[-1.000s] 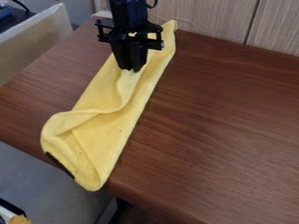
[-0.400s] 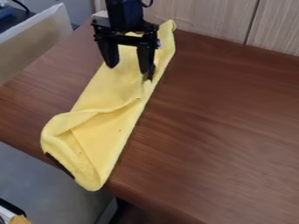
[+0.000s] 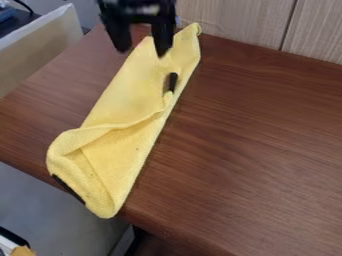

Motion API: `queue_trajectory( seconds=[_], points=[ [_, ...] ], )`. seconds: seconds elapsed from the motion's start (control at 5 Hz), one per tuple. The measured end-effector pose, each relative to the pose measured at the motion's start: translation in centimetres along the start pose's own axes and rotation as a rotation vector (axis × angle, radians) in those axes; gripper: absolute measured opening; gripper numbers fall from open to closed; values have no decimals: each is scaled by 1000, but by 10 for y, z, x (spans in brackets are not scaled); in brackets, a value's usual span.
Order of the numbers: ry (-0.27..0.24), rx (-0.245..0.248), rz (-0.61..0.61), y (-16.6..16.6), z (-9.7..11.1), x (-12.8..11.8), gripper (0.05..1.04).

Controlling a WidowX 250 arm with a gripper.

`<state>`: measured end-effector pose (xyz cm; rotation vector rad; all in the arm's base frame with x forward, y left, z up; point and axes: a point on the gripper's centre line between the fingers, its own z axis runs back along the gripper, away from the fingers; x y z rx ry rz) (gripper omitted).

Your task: Fold the cloth from left to right

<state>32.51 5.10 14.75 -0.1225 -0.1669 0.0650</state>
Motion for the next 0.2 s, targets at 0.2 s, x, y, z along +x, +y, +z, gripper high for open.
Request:
queue_trajectory(
  seconds=[0.2],
  points=[
    [-51,-29,-8,0,24,-1,1001]
  ],
)
